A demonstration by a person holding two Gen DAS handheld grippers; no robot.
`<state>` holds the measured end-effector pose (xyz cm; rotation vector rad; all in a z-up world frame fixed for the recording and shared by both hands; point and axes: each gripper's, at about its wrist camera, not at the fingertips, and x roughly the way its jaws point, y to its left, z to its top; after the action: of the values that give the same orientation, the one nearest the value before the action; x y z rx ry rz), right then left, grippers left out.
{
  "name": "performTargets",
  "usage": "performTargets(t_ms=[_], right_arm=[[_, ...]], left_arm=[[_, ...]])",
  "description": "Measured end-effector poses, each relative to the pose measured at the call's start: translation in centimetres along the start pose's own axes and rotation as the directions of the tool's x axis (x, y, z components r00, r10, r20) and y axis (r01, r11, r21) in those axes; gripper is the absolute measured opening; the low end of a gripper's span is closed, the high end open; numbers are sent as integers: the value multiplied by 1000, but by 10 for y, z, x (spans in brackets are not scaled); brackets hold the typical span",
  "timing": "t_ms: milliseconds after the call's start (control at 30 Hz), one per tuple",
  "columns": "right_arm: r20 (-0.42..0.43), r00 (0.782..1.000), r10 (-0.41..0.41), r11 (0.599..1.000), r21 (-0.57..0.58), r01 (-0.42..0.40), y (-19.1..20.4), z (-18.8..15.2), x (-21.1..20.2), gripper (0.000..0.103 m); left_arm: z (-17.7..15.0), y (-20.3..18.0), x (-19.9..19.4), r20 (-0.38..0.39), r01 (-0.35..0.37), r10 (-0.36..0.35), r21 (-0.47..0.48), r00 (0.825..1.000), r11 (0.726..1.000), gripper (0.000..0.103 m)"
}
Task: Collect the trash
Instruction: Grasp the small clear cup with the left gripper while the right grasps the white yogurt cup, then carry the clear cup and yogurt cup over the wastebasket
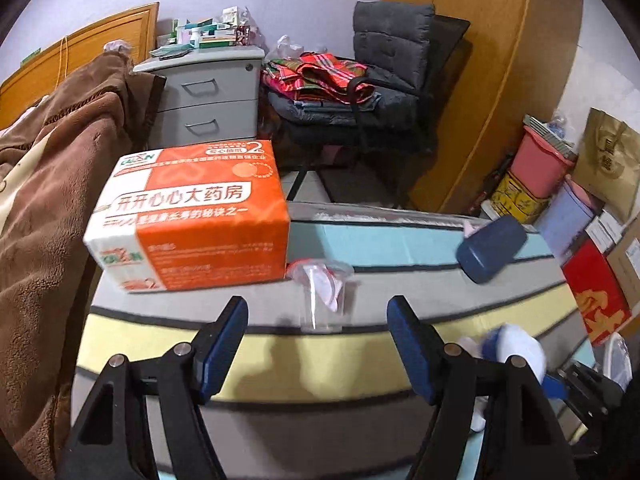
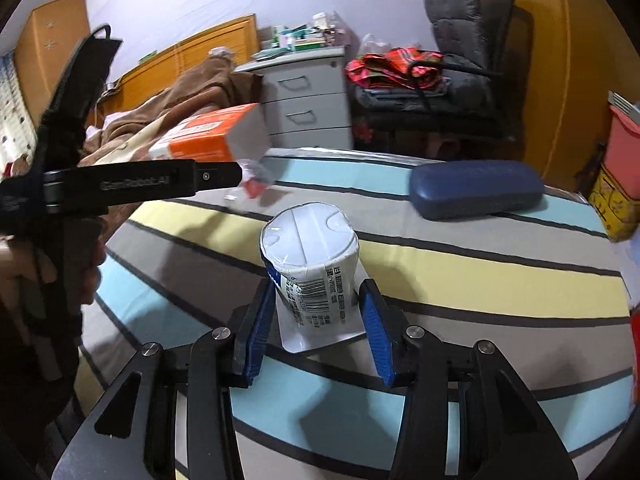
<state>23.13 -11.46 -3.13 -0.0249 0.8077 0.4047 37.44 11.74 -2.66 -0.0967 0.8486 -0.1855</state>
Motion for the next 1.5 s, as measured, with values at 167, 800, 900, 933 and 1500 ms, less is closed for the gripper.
performTargets(t_ms=[167,800,900,933,1500], right_arm=[[-5,1000,-19,1000,16,19,-10,1,2,45],[4,1000,0,999,53,0,-17,2,5,45],[8,1000,1,998,65,-1,-19,1,3,45],[9,1000,0,998,68,-1,-20,0,2,45],[102,993,-57,990,137,43,-40,-16,-67,44]], left_arm=[[2,-3,22,-28,-30,30,5,999,1000,73],[5,-18,34,-34,-46,48,53,998,997,32],[3,-21,30,-28,-41,43,56,999,998,32],[2,-22,27,-26,-46,48,54,999,997,32],[-40,-96,-57,42,34,-41,146,998,989,32]])
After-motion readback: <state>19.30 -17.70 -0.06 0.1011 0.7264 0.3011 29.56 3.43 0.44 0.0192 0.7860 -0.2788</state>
